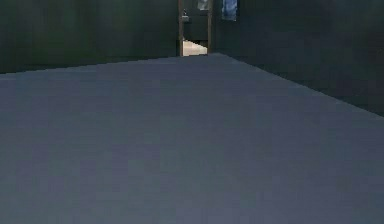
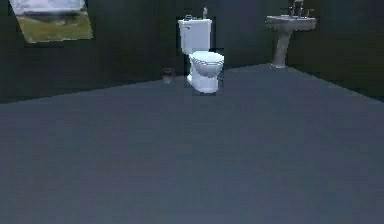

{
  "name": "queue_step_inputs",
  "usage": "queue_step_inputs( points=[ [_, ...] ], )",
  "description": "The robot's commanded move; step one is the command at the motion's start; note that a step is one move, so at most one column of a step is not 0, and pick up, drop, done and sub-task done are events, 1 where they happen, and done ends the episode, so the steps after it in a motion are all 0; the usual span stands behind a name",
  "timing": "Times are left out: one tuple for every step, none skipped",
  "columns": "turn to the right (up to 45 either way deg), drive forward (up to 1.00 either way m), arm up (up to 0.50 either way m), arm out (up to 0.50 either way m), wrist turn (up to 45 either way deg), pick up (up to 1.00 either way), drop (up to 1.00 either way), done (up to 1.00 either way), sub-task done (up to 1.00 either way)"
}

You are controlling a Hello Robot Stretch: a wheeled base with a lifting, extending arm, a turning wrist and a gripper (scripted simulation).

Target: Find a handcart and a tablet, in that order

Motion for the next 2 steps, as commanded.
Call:
queue_step_inputs(
  points=[
    [0.0,1.0,0.0,0.0,0.0,0.0,0.0,0.0,0.0],
    [0.0,1.0,0.0,0.0,0.0,0.0,0.0,0.0,0.0]
  ],
)
